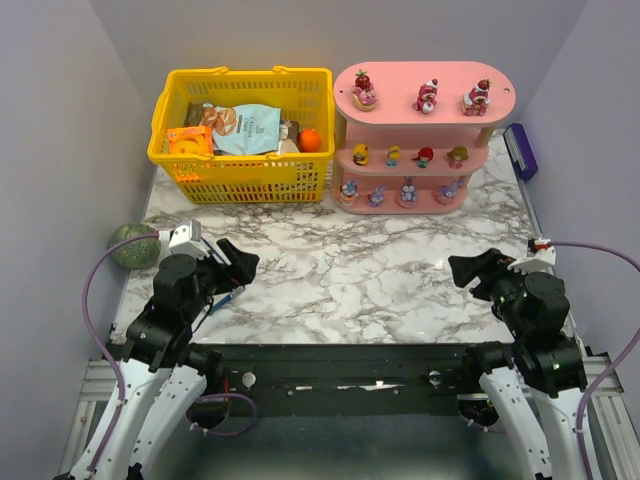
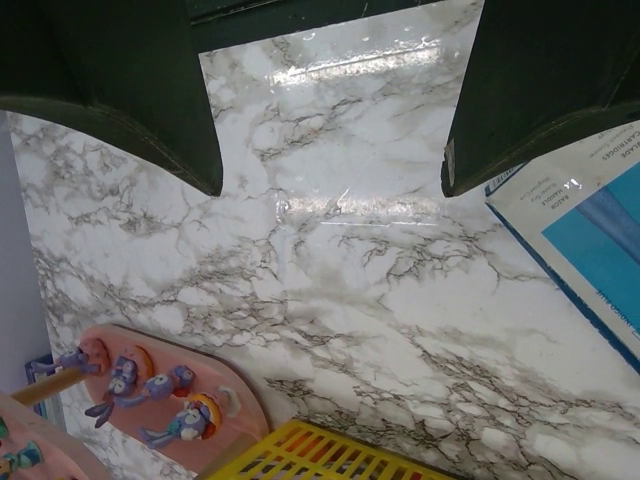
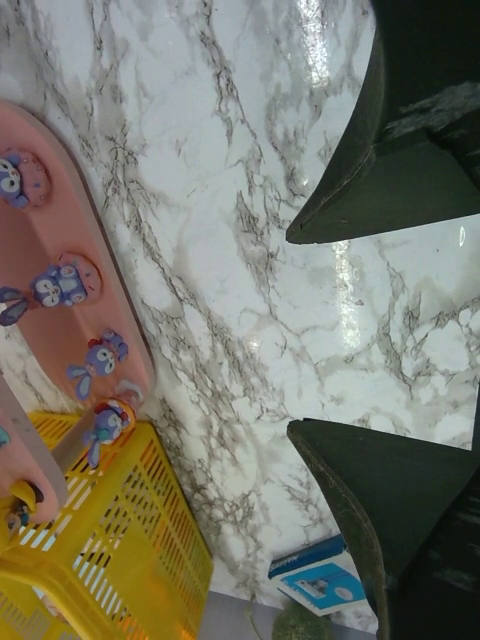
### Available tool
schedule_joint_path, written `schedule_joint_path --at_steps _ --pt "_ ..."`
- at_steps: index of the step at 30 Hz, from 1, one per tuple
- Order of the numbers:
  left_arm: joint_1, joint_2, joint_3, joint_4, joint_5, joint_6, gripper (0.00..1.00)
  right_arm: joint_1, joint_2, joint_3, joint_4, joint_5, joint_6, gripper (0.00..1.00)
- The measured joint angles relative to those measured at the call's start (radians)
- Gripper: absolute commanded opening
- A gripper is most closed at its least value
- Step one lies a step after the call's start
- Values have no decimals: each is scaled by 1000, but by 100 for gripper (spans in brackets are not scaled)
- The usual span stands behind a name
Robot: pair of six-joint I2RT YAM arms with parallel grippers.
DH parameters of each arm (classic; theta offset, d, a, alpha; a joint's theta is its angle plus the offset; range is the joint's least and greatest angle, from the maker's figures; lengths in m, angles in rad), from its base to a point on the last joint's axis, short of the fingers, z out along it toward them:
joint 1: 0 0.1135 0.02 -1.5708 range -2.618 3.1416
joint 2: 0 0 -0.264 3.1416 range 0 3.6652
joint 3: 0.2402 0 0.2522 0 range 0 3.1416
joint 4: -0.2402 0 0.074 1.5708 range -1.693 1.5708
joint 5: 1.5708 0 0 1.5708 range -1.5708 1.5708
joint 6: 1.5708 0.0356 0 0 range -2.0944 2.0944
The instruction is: Place and organize the plastic toys onto the shelf
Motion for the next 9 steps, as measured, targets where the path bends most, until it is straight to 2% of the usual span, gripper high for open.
schedule_joint_path --at_steps 9 --pt "0 3 3 -14 -8 4 99 -3 -5 0 -24 7 11 79"
